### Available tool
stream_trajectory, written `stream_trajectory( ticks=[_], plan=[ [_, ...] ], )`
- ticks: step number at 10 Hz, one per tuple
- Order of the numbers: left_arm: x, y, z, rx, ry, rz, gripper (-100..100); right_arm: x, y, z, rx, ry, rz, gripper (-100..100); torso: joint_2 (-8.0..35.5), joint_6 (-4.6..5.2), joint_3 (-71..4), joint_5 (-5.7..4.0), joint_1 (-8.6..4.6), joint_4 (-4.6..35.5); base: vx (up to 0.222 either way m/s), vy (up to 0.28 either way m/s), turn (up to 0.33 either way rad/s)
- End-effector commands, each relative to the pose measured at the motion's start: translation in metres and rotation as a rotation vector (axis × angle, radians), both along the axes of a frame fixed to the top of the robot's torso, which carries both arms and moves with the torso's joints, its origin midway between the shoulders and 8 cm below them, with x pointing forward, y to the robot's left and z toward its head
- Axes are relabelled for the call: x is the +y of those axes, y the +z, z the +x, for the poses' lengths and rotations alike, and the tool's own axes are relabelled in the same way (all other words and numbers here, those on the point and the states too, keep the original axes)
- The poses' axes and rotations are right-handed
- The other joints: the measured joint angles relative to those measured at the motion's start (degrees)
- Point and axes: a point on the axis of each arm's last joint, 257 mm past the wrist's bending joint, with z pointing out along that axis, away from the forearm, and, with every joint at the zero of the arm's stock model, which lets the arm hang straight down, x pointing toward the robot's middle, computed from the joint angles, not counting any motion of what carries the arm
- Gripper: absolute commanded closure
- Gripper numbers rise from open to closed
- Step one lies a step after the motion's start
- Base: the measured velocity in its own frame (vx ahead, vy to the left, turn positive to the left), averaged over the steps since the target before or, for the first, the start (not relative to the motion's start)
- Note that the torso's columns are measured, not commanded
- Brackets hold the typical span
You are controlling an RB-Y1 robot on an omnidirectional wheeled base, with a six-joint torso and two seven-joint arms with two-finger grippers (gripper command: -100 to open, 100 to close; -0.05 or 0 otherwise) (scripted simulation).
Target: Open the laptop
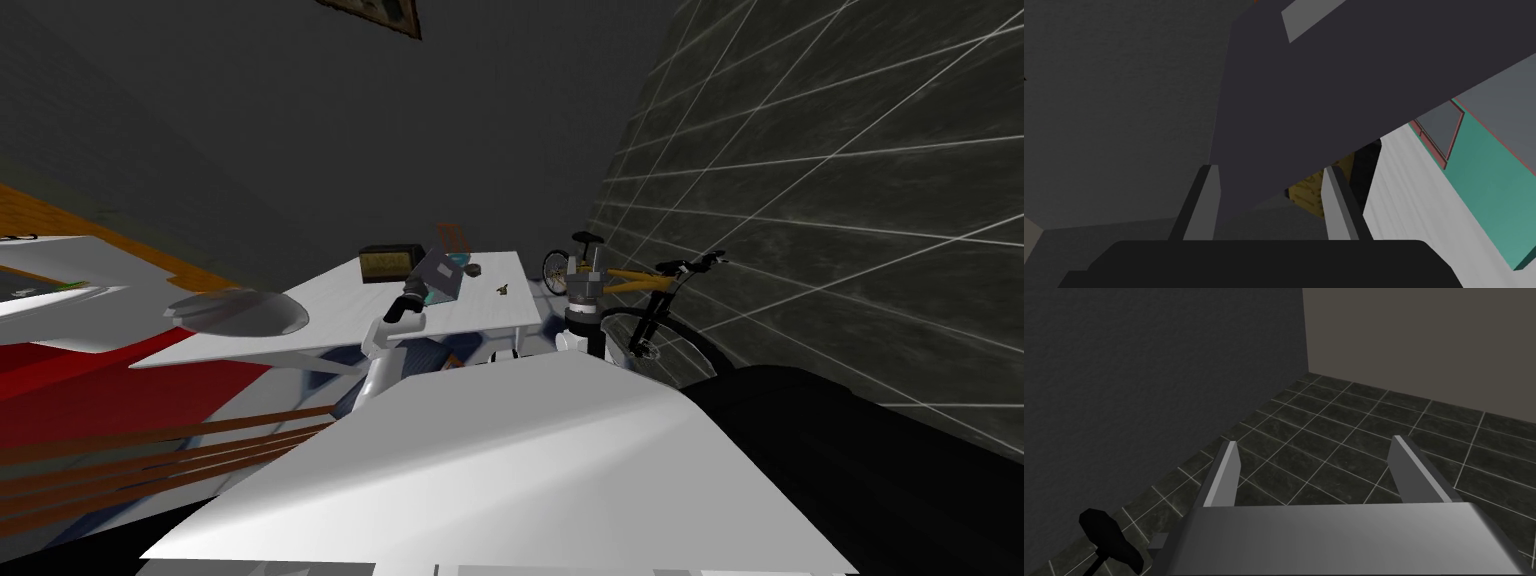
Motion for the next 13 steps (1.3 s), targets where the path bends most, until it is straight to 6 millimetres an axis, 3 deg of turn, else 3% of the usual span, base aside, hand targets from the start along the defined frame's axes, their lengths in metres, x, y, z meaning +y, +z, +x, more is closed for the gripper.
stream_trajectory(
  ticks=[1, 4, 5, 6, 8, 9, 13],
  plan=[
    [-0.012, -0.018, 0.002, 0.0, -0.004, -0.161, 100, 0.0, 0.0, 0.0, 0.0, 0.0, 0.0, 0, 0.09, -0.05, 0.06, 0.09, 0.05, -0.04, -0.016, 0.142, 0.006],
    [-0.025, -0.038, 0.004, 0.001, -0.005, -0.329, 100, 0.0, 0.0, 0.0, 0.0, 0.0, 0.0, 0, 0.11, -0.09, 0.06, -0.02, -0.03, 0.05, -0.004, 0.136, 0.006],
    [-0.022, -0.034, 0.004, 0.005, -0.005, -0.294, 100, 0.0, 0.0, 0.0, 0.0, 0.0, 0.0, 0, 0.08, -0.1, 0.04, -0.05, -0.06, 0.07, 0.001, 0.058, -0.002],
    [-0.032, -0.05, 0.002, 0.003, -0.008, -0.385, 100, 0.0, 0.0, 0.0, 0.0, 0.0, 0.0, 0, 0.11, -0.07, 0.05, -0.14, -0.33, 0.1, 0.004, 0.089, 0.005],
    [-0.042, -0.063, 0.0, -0.001, -0.01, -0.469, 100, 0.0, 0.0, 0.0, 0.0, 0.0, 0.0, 0, 0.14, -0.07, 0.07, -0.06, -0.02, 0.11, -0.001, 0.112, -0.014],
    [-0.034, -0.05, 0.001, 0.006, -0.008, -0.44, -100, 0.0, 0.0, 0.0, 0.0, 0.0, 0.0, 0, 0.11, -0.09, 0.07, -0.06, -0.06, 0.1, 0.004, 0.036, -0.006],
    [-0.029, -0.028, 0.0, 0.006, -0.007, -0.44, -100, 0.0, 0.0, 0.0, 0.0, 0.0, 0.0, 0, 0.13, -0.03, 0.07, -0.11, -0.2, 0.1, 0.001, -0.023, -0.001]
  ],
)
